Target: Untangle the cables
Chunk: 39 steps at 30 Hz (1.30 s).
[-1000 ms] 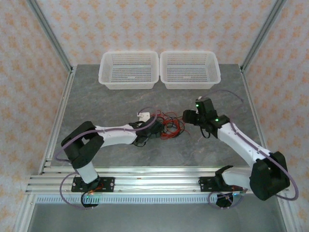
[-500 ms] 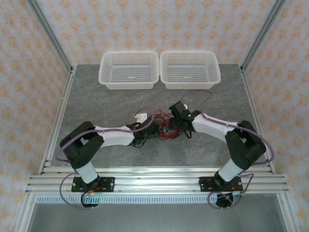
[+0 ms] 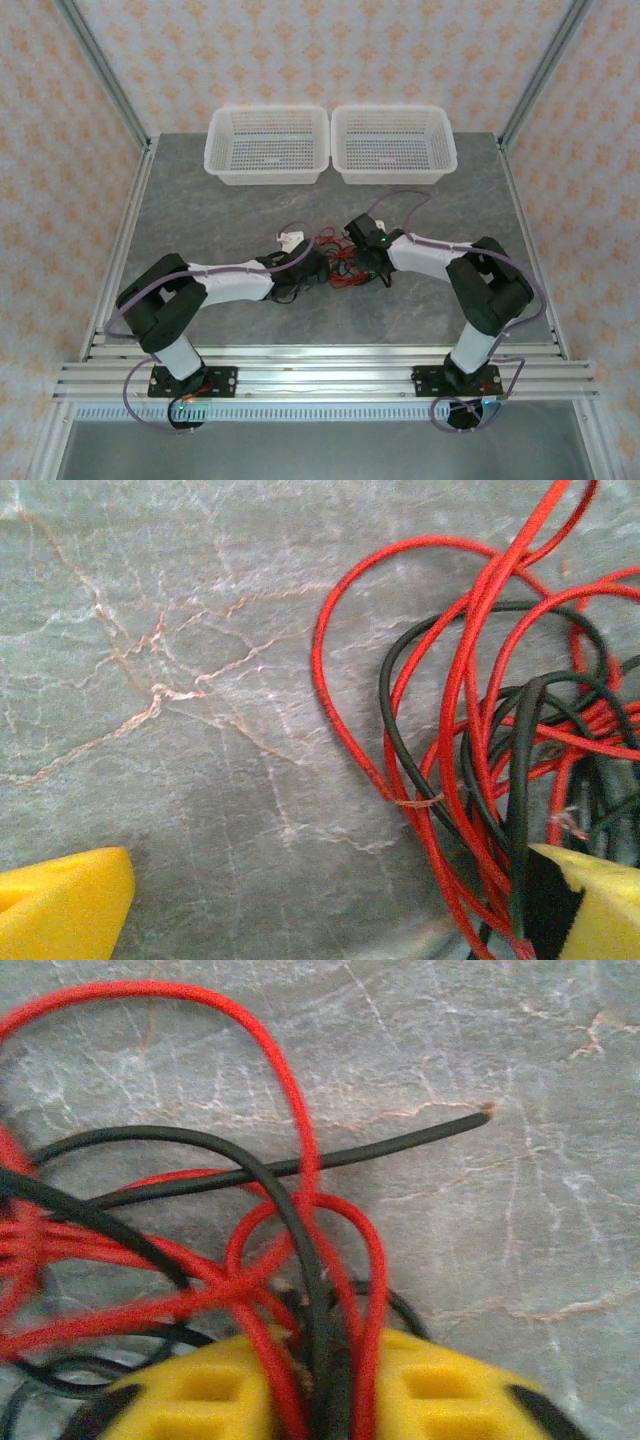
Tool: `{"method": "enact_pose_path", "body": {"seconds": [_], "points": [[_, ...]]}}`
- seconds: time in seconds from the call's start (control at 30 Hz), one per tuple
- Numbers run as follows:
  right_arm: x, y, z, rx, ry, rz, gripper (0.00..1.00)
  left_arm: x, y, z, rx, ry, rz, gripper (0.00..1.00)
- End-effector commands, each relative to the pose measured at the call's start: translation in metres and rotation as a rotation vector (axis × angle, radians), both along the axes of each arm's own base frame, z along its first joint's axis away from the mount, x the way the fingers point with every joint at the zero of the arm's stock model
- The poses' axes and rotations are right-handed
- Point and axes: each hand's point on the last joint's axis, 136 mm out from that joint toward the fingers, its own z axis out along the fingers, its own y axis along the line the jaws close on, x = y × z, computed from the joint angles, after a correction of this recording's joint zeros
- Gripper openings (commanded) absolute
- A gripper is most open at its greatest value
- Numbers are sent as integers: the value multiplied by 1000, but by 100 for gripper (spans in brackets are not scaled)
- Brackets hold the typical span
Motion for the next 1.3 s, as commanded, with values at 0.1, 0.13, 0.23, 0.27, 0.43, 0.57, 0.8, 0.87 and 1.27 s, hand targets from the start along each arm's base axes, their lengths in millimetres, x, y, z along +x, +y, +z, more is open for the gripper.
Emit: {"method": "enact_pose_path", "body": {"seconds": [0.1,0.13,0.23,0.27,0.43,0.57,0.8,0.87,1.27], "points": [[1,-3,6,13,-17,-50,0,-2,-27,38,-58,-50,-142,100],[2,-2,10,33,-31,-65,0,-5,-34,39,-56,-47,-170,99],[4,2,23,99,-69,-105,0,-12,-56,31,-45,-28,-248,99],[5,3,27,126,-83,-119,0,-13,-62,26,-37,-19,-260,99],[3,6,33,186,-99,-147,0,-7,-62,-1,26,21,-215,99],[0,3,31,185,-95,-164,0,2,-44,-17,111,47,-135,100],[-4,-1,37,237,-123,-222,0,11,1,-50,212,95,-6,100],[-5,-4,43,260,-144,-249,0,13,21,-59,259,108,30,100],[-33,-45,31,411,-223,-569,0,1,134,-76,349,167,262,100]]}}
